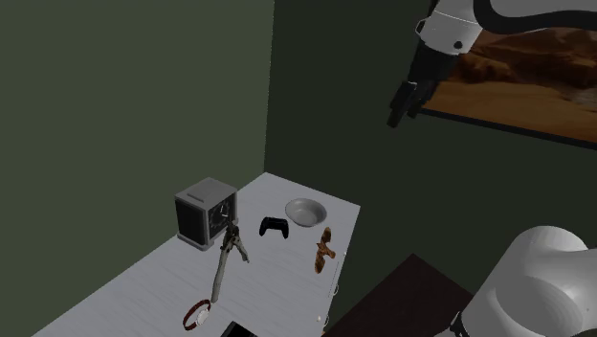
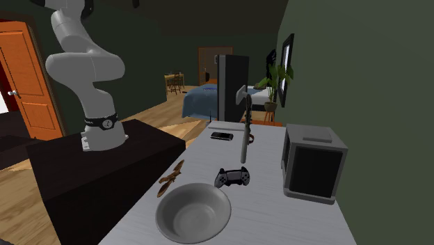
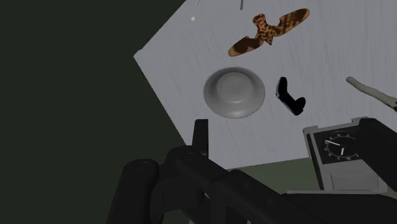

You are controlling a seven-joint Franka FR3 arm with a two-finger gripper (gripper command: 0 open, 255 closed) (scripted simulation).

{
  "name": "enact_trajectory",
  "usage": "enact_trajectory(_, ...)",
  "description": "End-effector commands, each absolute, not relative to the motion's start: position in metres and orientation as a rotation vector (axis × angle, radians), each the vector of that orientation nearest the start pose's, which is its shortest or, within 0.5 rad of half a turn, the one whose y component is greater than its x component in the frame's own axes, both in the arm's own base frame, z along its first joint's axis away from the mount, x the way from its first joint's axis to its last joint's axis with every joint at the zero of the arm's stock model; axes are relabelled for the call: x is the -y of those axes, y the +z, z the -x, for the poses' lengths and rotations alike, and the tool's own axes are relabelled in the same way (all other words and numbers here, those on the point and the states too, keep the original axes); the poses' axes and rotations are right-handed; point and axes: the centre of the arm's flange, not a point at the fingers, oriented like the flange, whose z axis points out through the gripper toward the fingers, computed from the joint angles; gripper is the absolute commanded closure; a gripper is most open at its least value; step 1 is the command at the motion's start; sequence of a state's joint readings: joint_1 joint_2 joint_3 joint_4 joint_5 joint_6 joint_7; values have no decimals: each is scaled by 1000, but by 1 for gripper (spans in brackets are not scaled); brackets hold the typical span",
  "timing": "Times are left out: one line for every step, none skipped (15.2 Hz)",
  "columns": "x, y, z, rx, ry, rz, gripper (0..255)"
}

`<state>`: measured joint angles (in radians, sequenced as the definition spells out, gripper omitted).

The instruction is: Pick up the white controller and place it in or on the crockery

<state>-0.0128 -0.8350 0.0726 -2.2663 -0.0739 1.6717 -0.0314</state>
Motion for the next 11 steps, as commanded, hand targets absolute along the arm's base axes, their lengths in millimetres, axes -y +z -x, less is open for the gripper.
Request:
enact_trajectory(-21, 658, -301, 118, -391, 3243, 0)
enact_trajectory(-24, 649, -310, 119, -380, 3241, 0)
enact_trajectory(-27, 640, -320, 121, -369, 3240, 0)
enact_trajectory(-29, 631, -330, 122, -358, 3238, 0)
enact_trajectory(-32, 621, -339, 124, -347, 3237, 0)
enact_trajectory(-35, 612, -349, 125, -337, 3235, 0)
enact_trajectory(-38, 603, -358, 127, -326, 3233, 0)
enact_trajectory(-41, 593, -367, 128, -315, 3232, 0)
enact_trajectory(-44, 584, -377, 130, -304, 3230, 0)
enact_trajectory(-47, 574, -386, 131, -294, 3228, 0)
enact_trajectory(-50, 565, -395, 133, -283, 3226, 0)
